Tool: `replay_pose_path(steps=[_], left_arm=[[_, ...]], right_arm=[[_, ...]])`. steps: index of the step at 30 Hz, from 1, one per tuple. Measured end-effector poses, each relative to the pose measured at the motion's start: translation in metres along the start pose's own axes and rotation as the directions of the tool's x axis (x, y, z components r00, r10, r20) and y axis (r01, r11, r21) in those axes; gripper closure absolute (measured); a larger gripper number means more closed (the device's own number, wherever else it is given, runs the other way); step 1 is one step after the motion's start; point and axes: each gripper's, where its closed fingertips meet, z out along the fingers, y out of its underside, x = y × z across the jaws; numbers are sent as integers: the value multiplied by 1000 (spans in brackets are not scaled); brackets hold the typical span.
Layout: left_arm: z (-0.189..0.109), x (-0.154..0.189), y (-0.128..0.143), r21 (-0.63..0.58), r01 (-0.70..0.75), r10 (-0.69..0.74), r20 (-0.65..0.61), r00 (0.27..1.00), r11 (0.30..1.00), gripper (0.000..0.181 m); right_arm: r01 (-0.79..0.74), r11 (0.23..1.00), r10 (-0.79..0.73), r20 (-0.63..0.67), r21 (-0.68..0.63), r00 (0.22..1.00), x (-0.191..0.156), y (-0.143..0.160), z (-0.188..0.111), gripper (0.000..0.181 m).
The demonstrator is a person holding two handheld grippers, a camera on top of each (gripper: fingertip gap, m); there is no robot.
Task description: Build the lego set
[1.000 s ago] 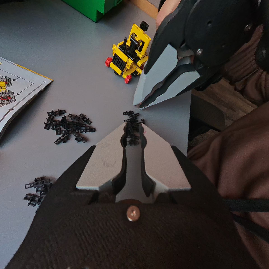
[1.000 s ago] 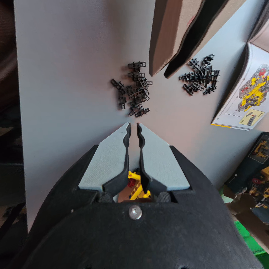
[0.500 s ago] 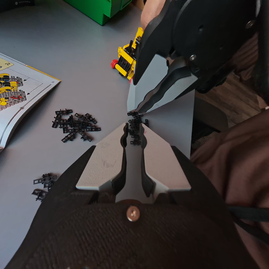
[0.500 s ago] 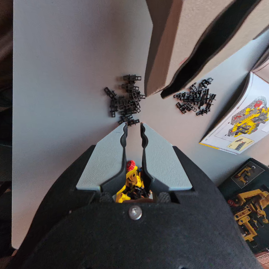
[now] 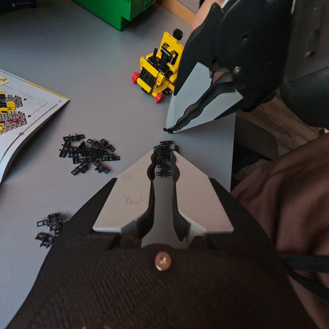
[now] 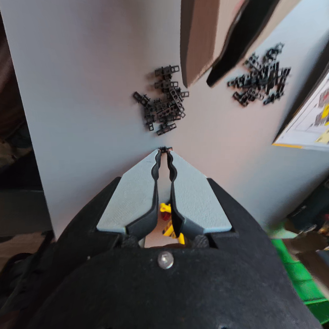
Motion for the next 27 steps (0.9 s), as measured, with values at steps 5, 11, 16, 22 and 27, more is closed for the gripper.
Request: replay_pose_path(steps=[5, 11, 16, 22, 27], left_arm=[[1, 1, 1, -4, -6, 6, 0, 1000, 1000, 169], [1, 0, -1, 4, -18, 18, 9, 1000, 1000, 169], [1, -3, 1, -3, -12, 12, 12, 1000, 1000, 168], [2, -4, 1, -4, -3, 3, 4, 1000, 1000, 168], [3, -3, 2, -10, -1, 1, -2, 1000, 1000, 168]], right_arm=[[-191, 981, 191, 1, -7, 981, -17, 11, -3, 177], [-287, 952, 287, 20, 110, 958, -23, 7, -15, 175], [-347, 907, 346, 45, 238, 937, -22, 9, -31, 172], [-409, 879, 415, 28, 245, 909, -18, 18, -24, 169], [-525, 790, 542, 42, 317, 840, -14, 10, -19, 169]])
